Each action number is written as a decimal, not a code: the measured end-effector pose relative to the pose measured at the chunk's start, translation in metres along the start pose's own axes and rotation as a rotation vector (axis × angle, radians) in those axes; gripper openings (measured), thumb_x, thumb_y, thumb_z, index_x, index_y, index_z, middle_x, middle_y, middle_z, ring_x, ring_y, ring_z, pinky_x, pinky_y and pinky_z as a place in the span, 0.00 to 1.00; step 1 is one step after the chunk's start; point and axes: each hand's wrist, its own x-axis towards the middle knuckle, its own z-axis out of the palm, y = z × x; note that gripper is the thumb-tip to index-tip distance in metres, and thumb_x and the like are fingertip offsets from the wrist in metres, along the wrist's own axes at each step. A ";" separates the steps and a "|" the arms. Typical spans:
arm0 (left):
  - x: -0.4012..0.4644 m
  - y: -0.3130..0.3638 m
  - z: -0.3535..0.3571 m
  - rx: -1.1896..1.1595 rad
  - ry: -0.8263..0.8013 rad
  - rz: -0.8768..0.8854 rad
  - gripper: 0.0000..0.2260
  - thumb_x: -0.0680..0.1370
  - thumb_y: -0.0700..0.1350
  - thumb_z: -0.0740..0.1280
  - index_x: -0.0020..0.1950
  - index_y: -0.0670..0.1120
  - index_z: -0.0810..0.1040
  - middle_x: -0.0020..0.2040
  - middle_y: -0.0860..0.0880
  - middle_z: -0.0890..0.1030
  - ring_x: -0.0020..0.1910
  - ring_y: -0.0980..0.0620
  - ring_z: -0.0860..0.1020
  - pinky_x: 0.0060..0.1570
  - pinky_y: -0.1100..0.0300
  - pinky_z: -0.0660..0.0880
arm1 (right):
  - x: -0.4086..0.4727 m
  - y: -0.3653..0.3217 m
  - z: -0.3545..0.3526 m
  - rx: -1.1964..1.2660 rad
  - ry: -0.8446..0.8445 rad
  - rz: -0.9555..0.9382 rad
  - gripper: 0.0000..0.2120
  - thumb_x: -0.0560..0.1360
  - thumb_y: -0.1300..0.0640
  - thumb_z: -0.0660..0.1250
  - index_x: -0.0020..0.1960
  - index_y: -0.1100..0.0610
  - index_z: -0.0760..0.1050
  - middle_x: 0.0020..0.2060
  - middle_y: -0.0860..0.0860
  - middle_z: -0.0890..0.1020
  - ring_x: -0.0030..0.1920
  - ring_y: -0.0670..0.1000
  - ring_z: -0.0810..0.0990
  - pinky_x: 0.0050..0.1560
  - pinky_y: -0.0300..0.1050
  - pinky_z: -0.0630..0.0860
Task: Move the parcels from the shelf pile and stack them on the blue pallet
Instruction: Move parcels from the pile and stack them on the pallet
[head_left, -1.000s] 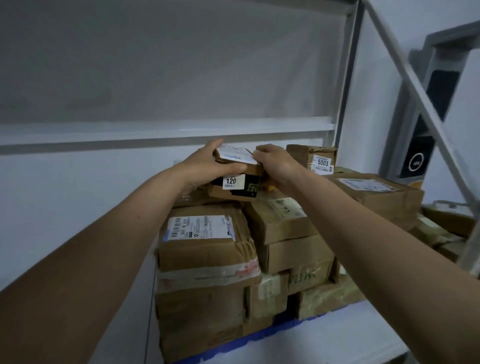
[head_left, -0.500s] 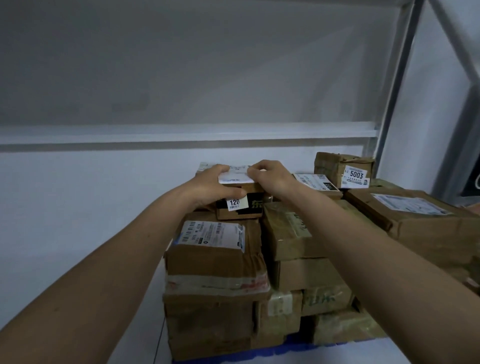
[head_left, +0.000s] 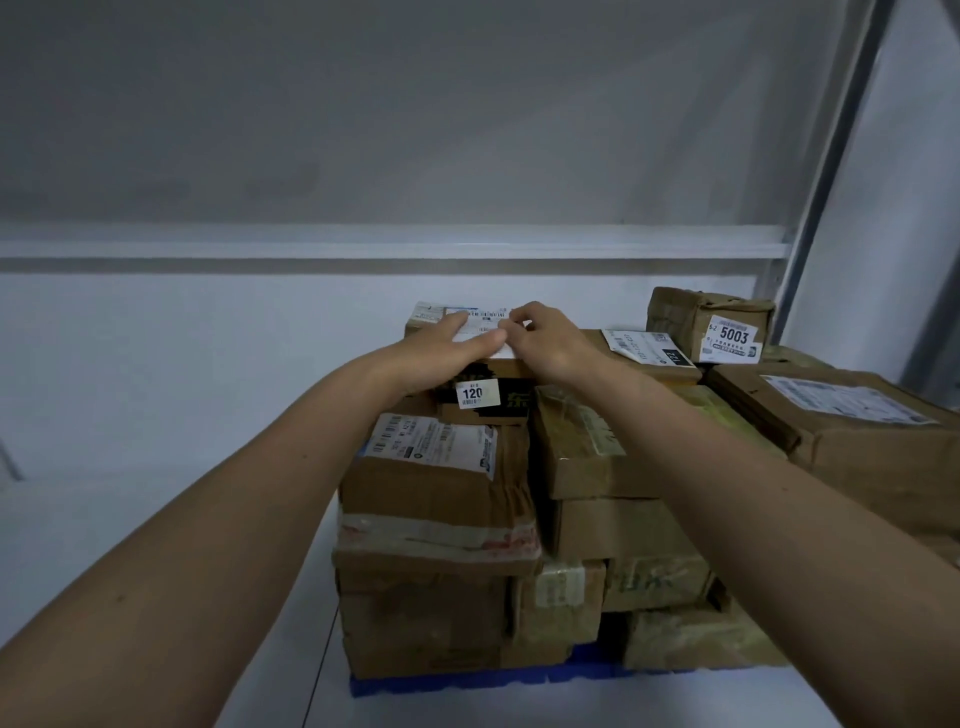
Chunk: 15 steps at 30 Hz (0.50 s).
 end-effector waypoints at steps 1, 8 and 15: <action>-0.002 0.001 0.002 -0.004 0.007 -0.010 0.37 0.74 0.70 0.57 0.78 0.56 0.50 0.78 0.50 0.56 0.74 0.46 0.59 0.70 0.49 0.60 | -0.001 0.000 0.000 -0.023 -0.003 -0.011 0.20 0.81 0.48 0.56 0.68 0.58 0.67 0.65 0.57 0.72 0.56 0.53 0.72 0.52 0.44 0.67; -0.020 -0.003 -0.014 -0.069 0.195 -0.053 0.34 0.77 0.69 0.50 0.79 0.54 0.49 0.79 0.51 0.53 0.76 0.46 0.56 0.72 0.44 0.58 | -0.007 -0.014 -0.006 -0.248 0.054 -0.143 0.24 0.81 0.47 0.55 0.74 0.55 0.61 0.71 0.58 0.62 0.70 0.60 0.63 0.68 0.54 0.64; -0.050 -0.029 -0.022 -0.064 0.283 -0.201 0.31 0.79 0.66 0.49 0.76 0.48 0.61 0.75 0.48 0.63 0.71 0.46 0.65 0.62 0.56 0.62 | -0.037 -0.044 0.015 -0.613 0.057 -0.535 0.19 0.80 0.53 0.55 0.68 0.59 0.68 0.65 0.58 0.71 0.64 0.59 0.67 0.63 0.52 0.65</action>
